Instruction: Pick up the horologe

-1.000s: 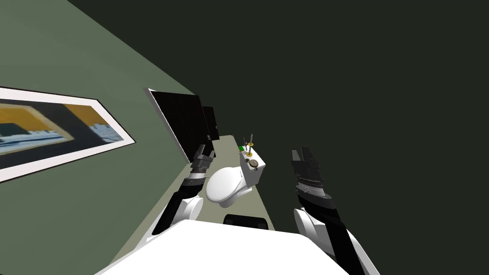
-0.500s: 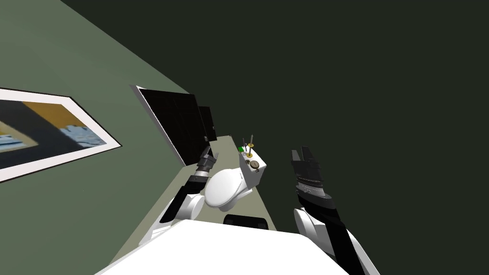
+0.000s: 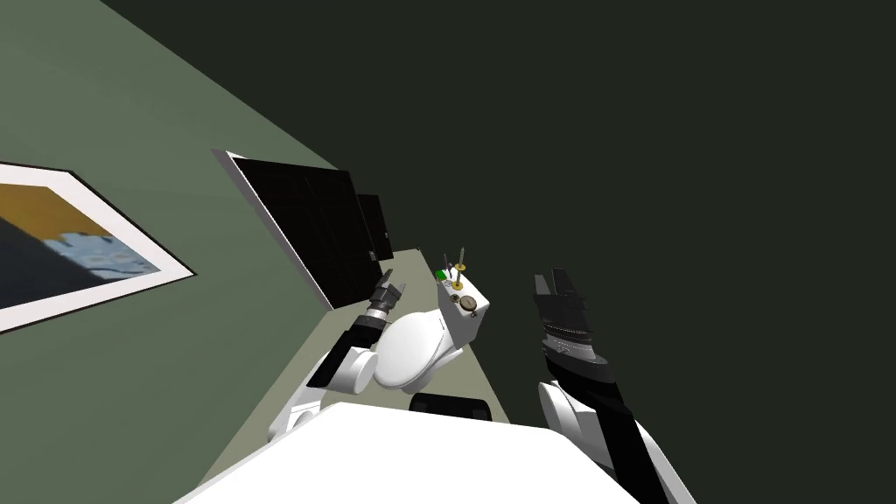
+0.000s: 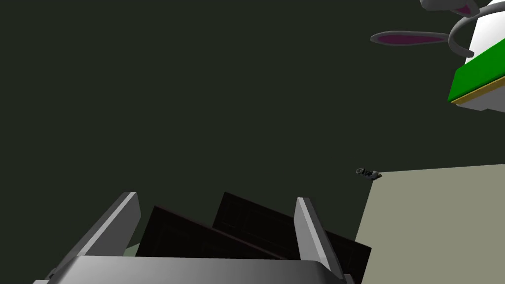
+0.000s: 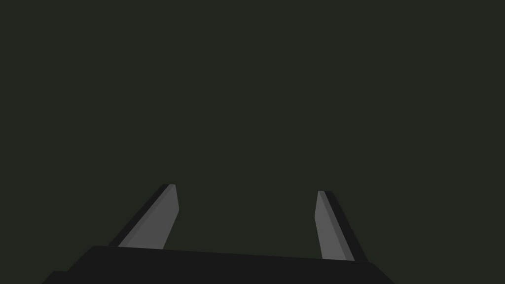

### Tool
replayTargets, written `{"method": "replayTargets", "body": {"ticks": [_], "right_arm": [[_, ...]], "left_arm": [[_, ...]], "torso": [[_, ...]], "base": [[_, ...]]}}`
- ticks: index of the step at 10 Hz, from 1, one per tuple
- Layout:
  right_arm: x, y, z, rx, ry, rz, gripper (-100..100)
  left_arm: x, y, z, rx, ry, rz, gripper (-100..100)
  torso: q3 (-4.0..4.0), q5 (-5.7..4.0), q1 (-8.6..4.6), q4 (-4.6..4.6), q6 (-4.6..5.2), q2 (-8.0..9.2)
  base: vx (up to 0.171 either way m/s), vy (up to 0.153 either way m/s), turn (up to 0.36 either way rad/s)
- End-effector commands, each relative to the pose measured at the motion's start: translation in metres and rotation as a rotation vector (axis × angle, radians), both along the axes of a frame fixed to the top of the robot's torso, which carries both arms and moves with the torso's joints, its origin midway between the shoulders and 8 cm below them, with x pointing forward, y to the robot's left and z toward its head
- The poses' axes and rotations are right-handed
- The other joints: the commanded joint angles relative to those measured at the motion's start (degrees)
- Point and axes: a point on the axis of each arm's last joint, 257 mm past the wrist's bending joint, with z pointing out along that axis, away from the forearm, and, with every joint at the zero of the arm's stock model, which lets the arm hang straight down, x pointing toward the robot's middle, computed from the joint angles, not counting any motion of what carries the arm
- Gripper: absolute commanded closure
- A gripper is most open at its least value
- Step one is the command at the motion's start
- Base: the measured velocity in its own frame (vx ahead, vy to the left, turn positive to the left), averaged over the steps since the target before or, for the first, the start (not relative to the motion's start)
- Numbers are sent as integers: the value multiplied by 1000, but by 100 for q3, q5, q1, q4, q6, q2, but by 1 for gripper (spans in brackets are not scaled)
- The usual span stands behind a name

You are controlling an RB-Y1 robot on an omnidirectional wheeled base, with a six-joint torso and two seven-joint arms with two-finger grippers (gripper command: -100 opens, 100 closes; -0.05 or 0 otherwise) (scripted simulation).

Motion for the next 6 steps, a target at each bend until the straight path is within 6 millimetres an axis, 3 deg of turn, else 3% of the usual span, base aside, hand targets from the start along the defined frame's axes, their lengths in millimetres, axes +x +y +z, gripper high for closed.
{"method": "replayTargets", "body": {"ticks": [1, 6], "right_arm": [[0, 0, 0, 0, 0, 0, 0], [0, 0, 0, 0, 0, 0, 0]], "left_arm": [[6, -2, -14, -12, 52, -10, -100], [26, -10, -51, -55, 202, -46, -100]], "torso": [[0, 0, 0, 0, 0, 0], [-1, 0, -6, -1, 0, -2]], "base": [[43, 88, -79], [28, 60, -97]]}}
